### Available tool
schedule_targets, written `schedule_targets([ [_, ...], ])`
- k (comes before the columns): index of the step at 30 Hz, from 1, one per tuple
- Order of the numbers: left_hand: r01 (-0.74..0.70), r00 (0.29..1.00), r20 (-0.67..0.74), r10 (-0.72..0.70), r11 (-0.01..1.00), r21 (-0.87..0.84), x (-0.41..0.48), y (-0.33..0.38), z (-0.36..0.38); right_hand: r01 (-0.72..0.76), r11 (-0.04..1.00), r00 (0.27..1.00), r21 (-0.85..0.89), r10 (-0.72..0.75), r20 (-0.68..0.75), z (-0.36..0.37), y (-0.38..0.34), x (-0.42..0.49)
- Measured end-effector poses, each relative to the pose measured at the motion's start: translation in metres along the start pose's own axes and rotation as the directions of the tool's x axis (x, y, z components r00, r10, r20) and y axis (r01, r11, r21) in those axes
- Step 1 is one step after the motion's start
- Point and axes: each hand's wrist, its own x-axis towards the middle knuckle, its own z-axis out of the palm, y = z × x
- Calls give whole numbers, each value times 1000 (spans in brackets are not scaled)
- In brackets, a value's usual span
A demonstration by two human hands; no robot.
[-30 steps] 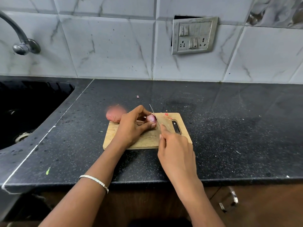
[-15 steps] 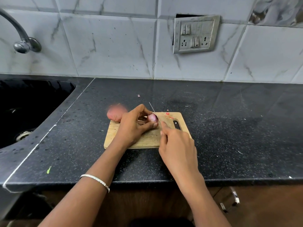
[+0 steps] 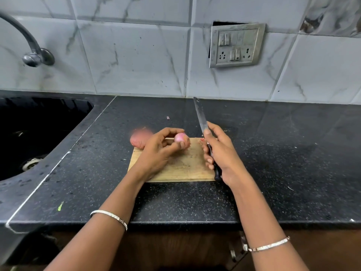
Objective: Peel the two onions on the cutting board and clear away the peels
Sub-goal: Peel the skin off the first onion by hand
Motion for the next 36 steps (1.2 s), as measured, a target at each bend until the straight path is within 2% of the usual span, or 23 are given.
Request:
schedule_targets([
  [2,40,999,0,-40,988,-149,-1,5,0,65,994,996,-83,-60,70,5,1,-4],
  [5,117,993,36,-112,910,-398,-2,6,-2,139,989,984,-54,-131,123,11,0,-7],
  [11,109,989,-29,-145,846,-522,3,6,5,118,992,972,-39,-107,210,23,3,-13],
  [15,129,959,-162,-234,865,-486,6,11,18,113,993,971,30,-117,210,31,4,-14],
  [21,186,870,-315,-380,844,-503,14,20,43,162,986,975,41,-166,150,37,8,-16],
  [26,172,879,-305,-366,842,-512,15,19,43,164,986,979,25,-165,122,37,10,-17],
  [36,184,863,-300,-406,806,-562,17,17,43,177,983,969,48,-183,165,35,8,-22],
])
